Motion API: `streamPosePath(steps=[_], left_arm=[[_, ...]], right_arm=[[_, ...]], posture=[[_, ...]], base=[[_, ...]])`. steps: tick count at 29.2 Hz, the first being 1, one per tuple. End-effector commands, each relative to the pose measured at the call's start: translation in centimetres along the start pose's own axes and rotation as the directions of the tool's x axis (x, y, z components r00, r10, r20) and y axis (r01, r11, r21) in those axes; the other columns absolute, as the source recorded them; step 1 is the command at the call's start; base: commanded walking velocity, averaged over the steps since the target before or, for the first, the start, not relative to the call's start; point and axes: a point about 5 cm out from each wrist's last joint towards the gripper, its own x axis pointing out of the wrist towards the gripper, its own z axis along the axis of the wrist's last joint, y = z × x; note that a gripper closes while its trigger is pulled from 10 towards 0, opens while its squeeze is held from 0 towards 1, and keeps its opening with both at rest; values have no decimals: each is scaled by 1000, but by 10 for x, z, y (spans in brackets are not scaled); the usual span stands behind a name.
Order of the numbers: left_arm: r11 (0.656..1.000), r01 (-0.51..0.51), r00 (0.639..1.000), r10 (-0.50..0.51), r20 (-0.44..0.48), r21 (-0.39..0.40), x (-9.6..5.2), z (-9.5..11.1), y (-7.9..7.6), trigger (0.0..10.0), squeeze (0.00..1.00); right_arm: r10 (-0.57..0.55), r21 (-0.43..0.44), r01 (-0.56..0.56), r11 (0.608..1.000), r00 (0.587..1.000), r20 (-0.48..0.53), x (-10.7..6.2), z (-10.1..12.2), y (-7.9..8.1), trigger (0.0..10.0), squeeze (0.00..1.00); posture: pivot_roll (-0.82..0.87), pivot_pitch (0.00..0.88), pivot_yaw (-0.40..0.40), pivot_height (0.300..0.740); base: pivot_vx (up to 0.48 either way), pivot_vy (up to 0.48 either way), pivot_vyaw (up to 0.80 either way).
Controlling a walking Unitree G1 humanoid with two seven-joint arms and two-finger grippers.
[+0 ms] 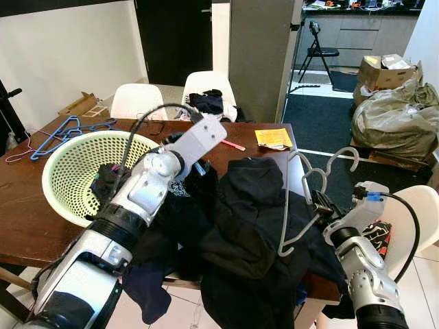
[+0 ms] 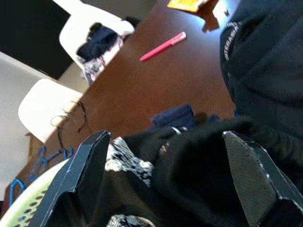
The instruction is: Hang hanger
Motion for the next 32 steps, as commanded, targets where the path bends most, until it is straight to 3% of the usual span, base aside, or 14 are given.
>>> streamPosePath(steps=[1, 11, 12, 13, 32], left_arm=[[1000, 19, 1000, -19, -19, 10, 0, -2, -3, 10000, 0], [1000, 6, 998, -5, -66, 21, 0, -9, -2, 10000, 0], [1000, 0, 997, 2, -76, 25, 0, -11, -1, 8902, 0], [1000, -7, 996, 9, -85, 30, 1, -14, 0, 0, 0], [1000, -30, 991, 31, -132, 7, -1, -26, 2, 0, 0]], right_arm=[[3, 13, -3, 1000, 1000, 1, 1, 1, 2, 10000, 0], [1, 20, -1, 1000, 1000, 5, 1, 1, 3, 10000, 0], [0, 22, -1, 1000, 1000, 6, 1, 1, 3, 10000, 0], [0, 24, 0, 1000, 1000, 8, 1, 1, 3, 10000, 0], [-8, 29, 8, 1000, 1000, 14, -1, 2, 2, 10000, 0]], posture=[[-29, 0, 20, 740], [-28, 0, 23, 740], [-28, 0, 23, 740], [-28, 0, 23, 740], [-39, 0, 29, 740]], base=[[0, 0, 0], [0, 0, 0], [0, 0, 0], [0, 0, 0], [0, 0, 0]])
